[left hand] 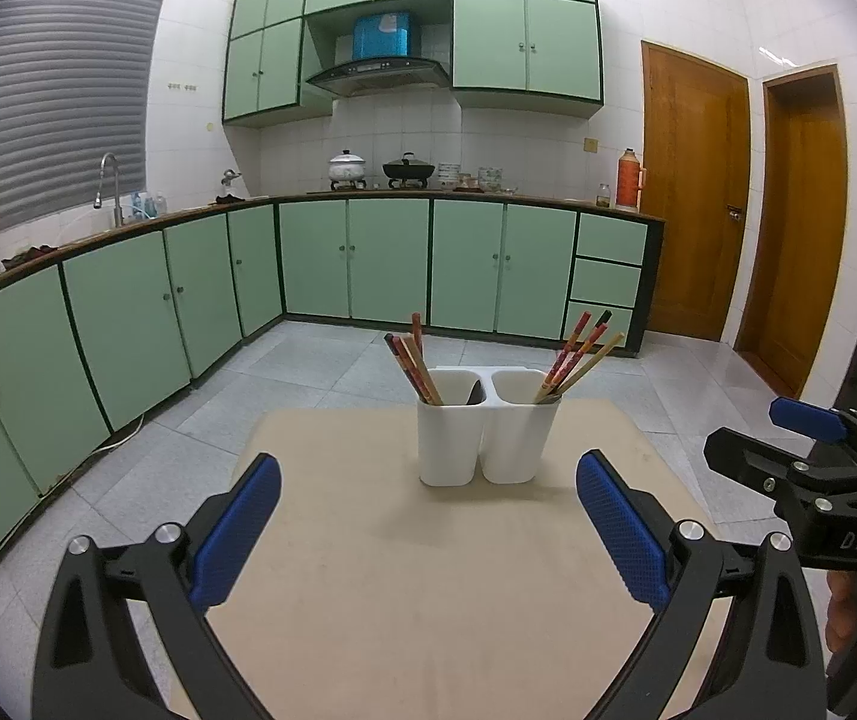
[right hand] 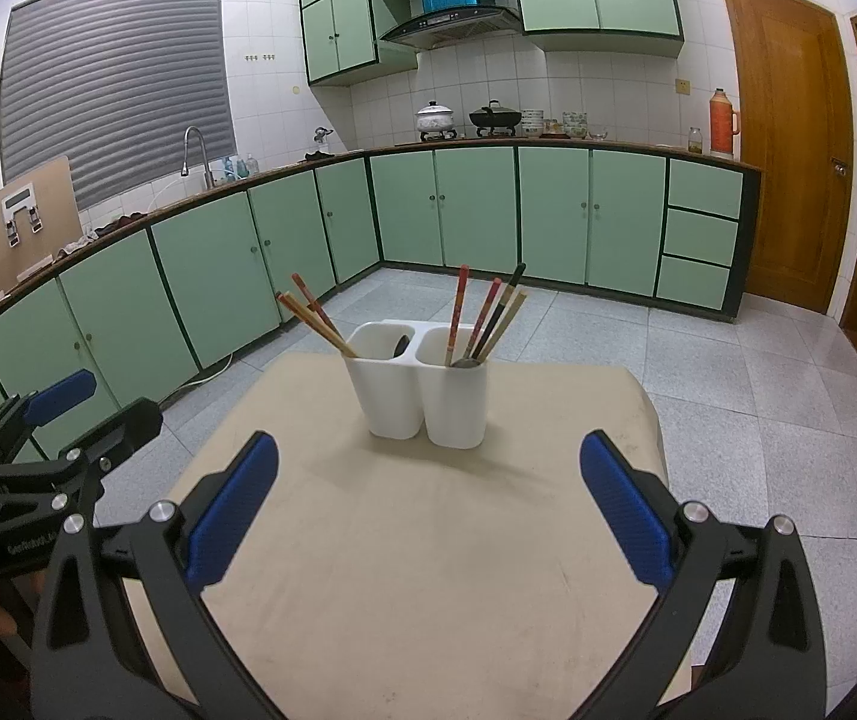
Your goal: Organize utensils
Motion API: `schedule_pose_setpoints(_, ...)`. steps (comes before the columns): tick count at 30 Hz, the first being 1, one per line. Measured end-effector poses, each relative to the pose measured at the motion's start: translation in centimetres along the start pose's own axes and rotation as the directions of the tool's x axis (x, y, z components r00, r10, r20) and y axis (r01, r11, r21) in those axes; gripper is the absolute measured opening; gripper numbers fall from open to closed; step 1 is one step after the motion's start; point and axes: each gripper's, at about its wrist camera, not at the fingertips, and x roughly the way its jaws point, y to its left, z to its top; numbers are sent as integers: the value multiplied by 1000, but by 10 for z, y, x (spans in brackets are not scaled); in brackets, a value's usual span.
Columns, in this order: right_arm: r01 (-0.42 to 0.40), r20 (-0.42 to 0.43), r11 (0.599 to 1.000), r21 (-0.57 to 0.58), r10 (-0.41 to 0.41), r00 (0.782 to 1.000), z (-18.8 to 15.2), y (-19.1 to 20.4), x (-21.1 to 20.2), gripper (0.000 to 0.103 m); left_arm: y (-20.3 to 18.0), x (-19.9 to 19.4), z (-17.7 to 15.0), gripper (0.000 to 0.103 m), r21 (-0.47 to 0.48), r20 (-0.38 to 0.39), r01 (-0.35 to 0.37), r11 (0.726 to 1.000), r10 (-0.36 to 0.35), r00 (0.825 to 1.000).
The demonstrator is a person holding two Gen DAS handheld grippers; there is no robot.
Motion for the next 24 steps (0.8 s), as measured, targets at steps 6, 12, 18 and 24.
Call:
schedule_pose_setpoints(6,1,-3,1000,2,-1,1000,-2,0,3,98,0,0,0,97,-1,0,0,1000,0,1000)
schedule_pose_setpoints(12,1,-3,1000,2,-1,1000,-2,-1,2,98,0,1,-1,97,-2,0,1,1000,-1,1000)
schedule_pose_setpoints(18,2,-3,1000,6,-2,1000,-5,-1,5,98,1,2,-1,97,-5,-4,1,1000,-1,1000)
schedule_pose_setpoints(24,3,-4,1000,9,-3,1000,-7,-2,6,98,0,2,-2,97,-8,-8,-2,1000,2,1000)
